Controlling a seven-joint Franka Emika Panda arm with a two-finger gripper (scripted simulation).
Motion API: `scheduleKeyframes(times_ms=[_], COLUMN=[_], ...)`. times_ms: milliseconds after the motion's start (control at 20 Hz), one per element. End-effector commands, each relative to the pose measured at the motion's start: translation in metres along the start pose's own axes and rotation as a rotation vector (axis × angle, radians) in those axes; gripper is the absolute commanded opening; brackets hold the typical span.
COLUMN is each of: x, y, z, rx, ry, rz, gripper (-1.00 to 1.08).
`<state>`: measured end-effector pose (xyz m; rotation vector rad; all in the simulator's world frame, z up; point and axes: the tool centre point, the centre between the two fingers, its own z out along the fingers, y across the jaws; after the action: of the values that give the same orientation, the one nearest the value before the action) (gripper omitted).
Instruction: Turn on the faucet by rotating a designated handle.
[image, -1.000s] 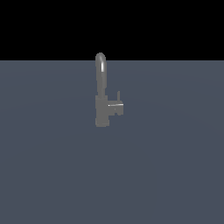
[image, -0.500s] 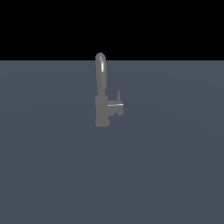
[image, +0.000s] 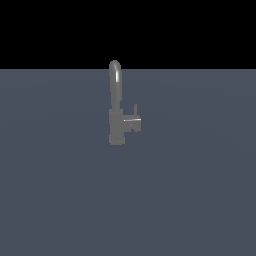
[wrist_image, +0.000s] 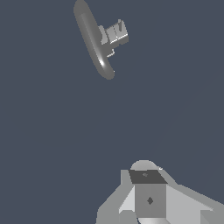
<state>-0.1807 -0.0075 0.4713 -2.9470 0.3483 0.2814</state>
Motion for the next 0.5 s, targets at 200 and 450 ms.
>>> scheduleKeyframes(times_ms=[200, 450], x=[0.039, 0.069], y=[-0.007, -0.011], z=[0.007, 0.014], rx=[0.074, 0.133], ry=[-0.093, -0.167], rz=[0.077, 0.138], gripper=[-1.00, -1.00])
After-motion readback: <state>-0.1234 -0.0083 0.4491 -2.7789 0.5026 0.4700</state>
